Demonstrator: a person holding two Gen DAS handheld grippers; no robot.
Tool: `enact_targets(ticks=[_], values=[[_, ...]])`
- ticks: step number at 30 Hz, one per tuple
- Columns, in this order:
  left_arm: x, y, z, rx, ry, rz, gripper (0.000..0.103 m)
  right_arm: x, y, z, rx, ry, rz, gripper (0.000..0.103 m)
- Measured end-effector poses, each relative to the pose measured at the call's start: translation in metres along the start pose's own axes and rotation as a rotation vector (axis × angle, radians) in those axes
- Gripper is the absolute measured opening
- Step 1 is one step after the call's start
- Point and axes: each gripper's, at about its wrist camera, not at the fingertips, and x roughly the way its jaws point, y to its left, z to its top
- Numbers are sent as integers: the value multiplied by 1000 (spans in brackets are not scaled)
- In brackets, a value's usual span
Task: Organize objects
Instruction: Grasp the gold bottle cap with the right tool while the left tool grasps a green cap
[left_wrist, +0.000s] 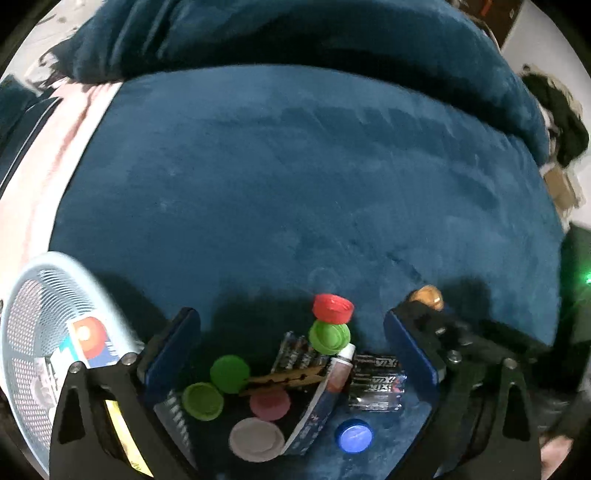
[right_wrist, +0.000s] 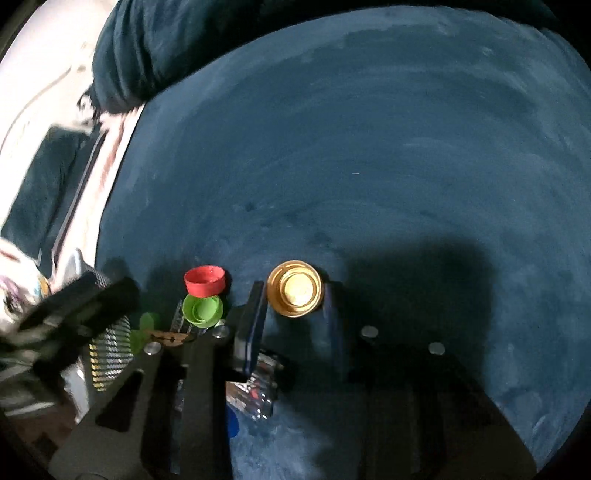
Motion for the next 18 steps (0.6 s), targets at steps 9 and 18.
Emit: enact_targets(ticks=[9, 18], values=[[31, -23, -4, 78, 72, 28, 80, -15, -13, -3, 79, -25, 34, 32], [40, -24, -6, 70, 89, -41, 30, -10, -5, 1, 74, -19, 26, 32]])
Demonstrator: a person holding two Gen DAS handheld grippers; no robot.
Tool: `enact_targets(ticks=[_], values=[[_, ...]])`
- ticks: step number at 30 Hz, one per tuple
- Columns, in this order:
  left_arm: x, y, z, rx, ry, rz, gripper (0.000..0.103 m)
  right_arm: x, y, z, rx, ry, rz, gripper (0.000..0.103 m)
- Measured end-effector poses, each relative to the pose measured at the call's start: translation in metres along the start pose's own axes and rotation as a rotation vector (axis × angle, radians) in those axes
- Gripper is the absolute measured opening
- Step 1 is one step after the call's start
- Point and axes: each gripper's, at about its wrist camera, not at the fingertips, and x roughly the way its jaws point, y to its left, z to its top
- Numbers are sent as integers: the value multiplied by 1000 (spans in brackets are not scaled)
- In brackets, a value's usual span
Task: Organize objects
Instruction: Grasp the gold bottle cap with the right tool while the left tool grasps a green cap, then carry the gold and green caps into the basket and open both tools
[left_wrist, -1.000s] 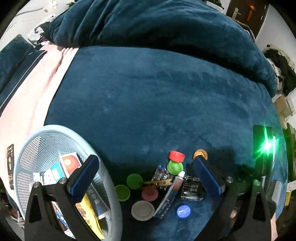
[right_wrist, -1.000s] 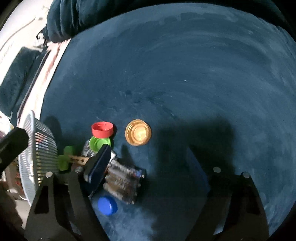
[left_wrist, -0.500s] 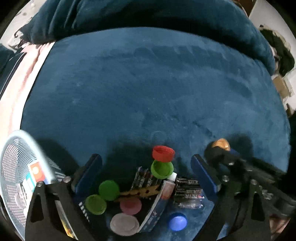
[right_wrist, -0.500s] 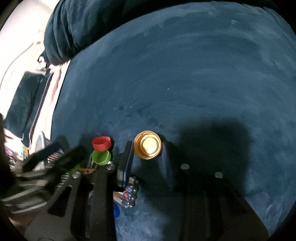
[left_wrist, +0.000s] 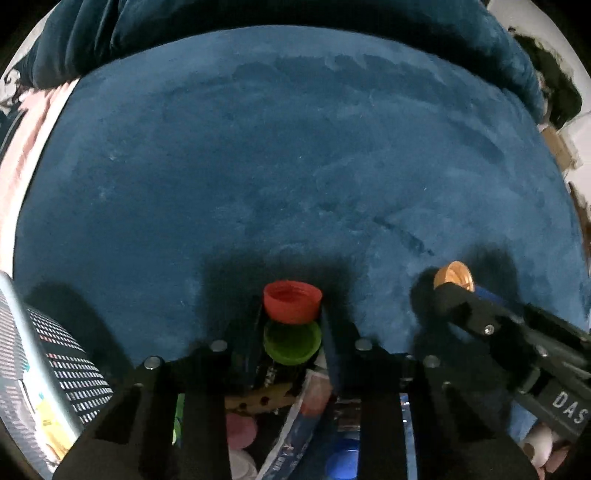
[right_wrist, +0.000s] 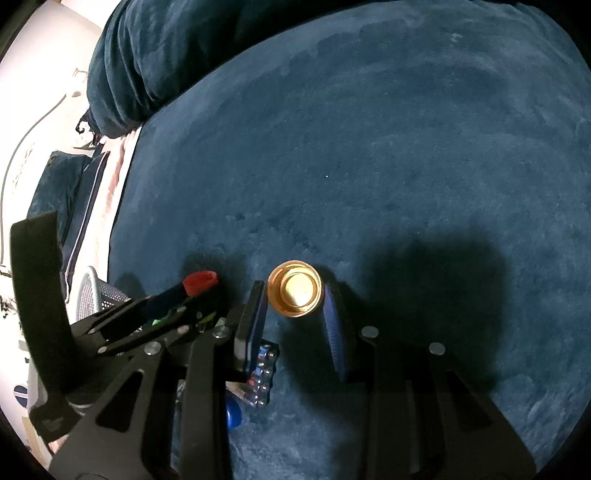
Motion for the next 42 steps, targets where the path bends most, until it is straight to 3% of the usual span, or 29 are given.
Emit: enact_targets(ticks=[12, 23, 33, 42], values=[[-55, 26, -8, -122, -49, -141, 30, -22, 15, -7, 1, -25, 20, 32], [-103, 31, -15, -137, -98, -159, 30, -47, 44, -25, -12, -38, 25, 32], [-160, 79, -49, -230, -168, -101, 30, -63, 108, -44, -111, -50, 85, 32], [-189, 144, -104, -361, -198, -2, 30, -47, 184, -74, -235, -8, 166, 32]])
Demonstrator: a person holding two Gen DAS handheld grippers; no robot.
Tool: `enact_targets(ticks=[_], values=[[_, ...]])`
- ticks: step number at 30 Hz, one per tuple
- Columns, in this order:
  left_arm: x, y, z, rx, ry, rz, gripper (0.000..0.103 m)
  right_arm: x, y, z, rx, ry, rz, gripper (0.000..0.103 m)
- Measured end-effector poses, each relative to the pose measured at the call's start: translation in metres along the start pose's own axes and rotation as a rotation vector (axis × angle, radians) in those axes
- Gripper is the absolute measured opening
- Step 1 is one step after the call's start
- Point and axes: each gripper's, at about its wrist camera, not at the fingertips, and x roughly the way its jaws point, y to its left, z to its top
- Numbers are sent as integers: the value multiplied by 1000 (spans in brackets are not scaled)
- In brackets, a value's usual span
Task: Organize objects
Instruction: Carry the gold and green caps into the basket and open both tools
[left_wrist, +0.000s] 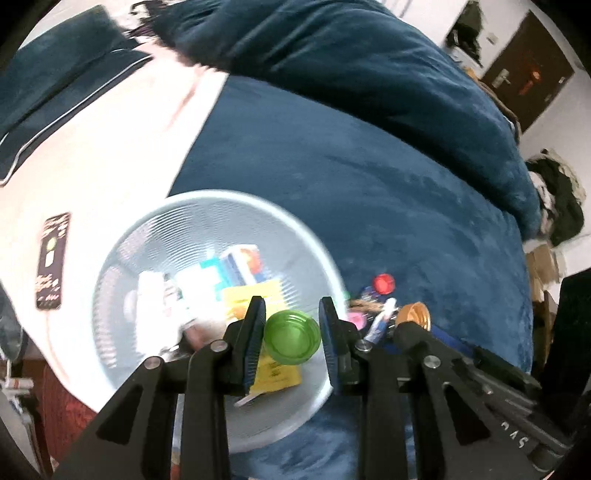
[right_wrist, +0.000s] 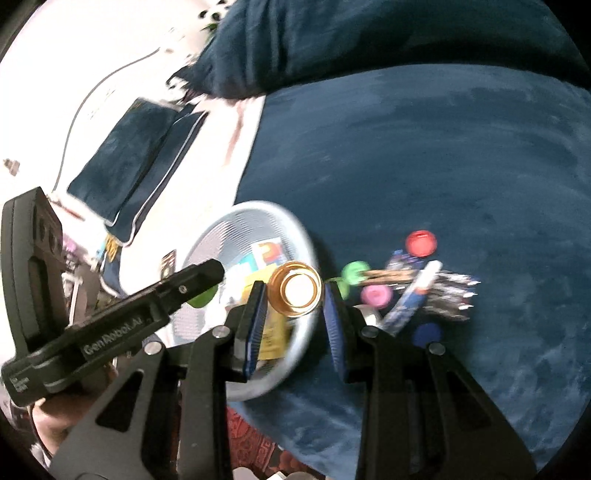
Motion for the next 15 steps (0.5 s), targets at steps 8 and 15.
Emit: enact_targets(ticks=[8, 15], values=[[-13, 45, -14, -54, -9, 64, 30, 32, 43, -16, -72, 72, 31, 32], [-12, 75, -19, -123, -7, 144, 97, 43, 45, -19, -60, 120, 34, 52]])
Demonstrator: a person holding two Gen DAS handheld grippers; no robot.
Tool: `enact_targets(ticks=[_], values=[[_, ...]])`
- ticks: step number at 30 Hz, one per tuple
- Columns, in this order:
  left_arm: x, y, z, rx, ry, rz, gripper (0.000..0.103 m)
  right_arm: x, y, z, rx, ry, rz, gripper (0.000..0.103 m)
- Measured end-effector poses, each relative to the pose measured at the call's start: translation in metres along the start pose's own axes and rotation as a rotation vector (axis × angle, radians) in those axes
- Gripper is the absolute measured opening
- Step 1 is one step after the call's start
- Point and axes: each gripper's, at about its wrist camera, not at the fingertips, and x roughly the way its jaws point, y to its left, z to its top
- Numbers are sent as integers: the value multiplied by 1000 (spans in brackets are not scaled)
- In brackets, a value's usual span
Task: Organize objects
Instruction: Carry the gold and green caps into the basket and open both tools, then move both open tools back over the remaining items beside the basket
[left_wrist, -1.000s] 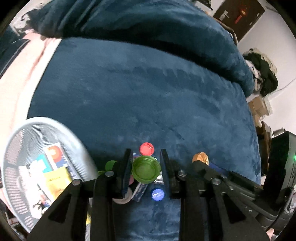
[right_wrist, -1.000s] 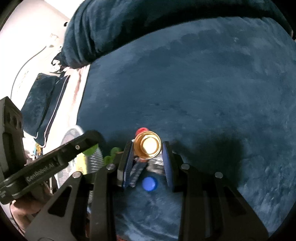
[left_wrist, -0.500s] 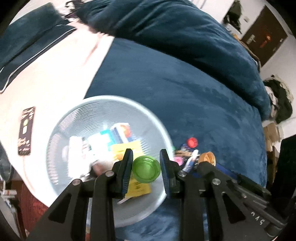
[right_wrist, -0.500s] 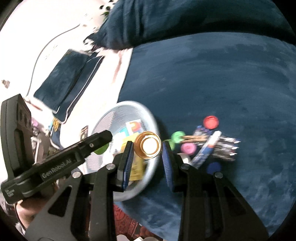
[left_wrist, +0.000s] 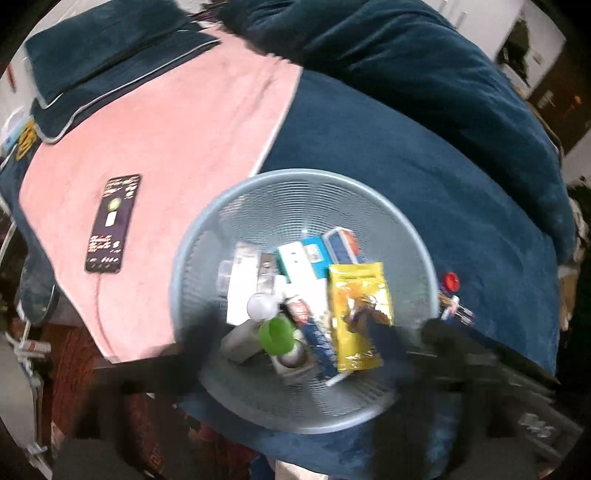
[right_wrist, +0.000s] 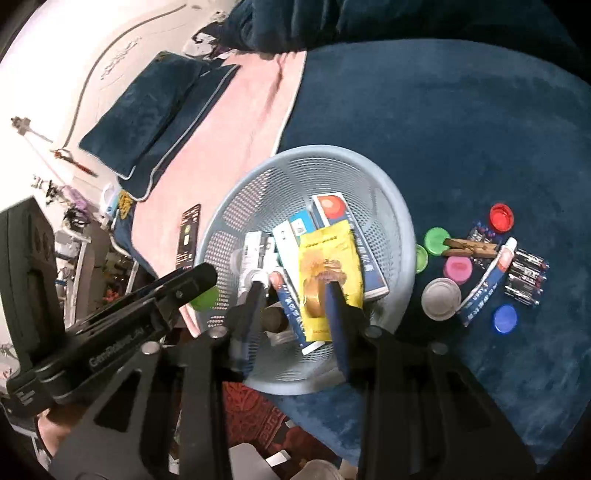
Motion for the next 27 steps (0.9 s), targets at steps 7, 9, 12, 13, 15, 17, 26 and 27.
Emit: enact_targets(ticks=[7, 9, 12, 13, 15, 17, 26, 27], values=[[7, 24, -8, -32, 17, 85, 102, -15, -19, 4, 67, -37, -65, 99], [6, 26, -8, -43, 20, 85, 102, -15, -22, 4, 70, -30, -91, 102], [3, 25, -8, -44, 7, 87, 102, -15, -25, 3, 77, -24, -124, 103], [3, 24, -8, -39, 5, 90, 102, -15, -25, 2, 75, -22, -127, 103], [3, 21, -9, -31, 5, 96, 102, -17, -24, 3, 73, -23, -132, 103], [4, 19, -8, -24, 9, 98, 102, -19, -23, 3, 71, -27, -135, 103], [4, 8, -9, -3, 11, 97, 102, -21, -24, 0, 54, -19, -158, 103], [4, 6, -10, 0, 12, 97, 102, -22, -25, 0, 54, -19, -160, 103]])
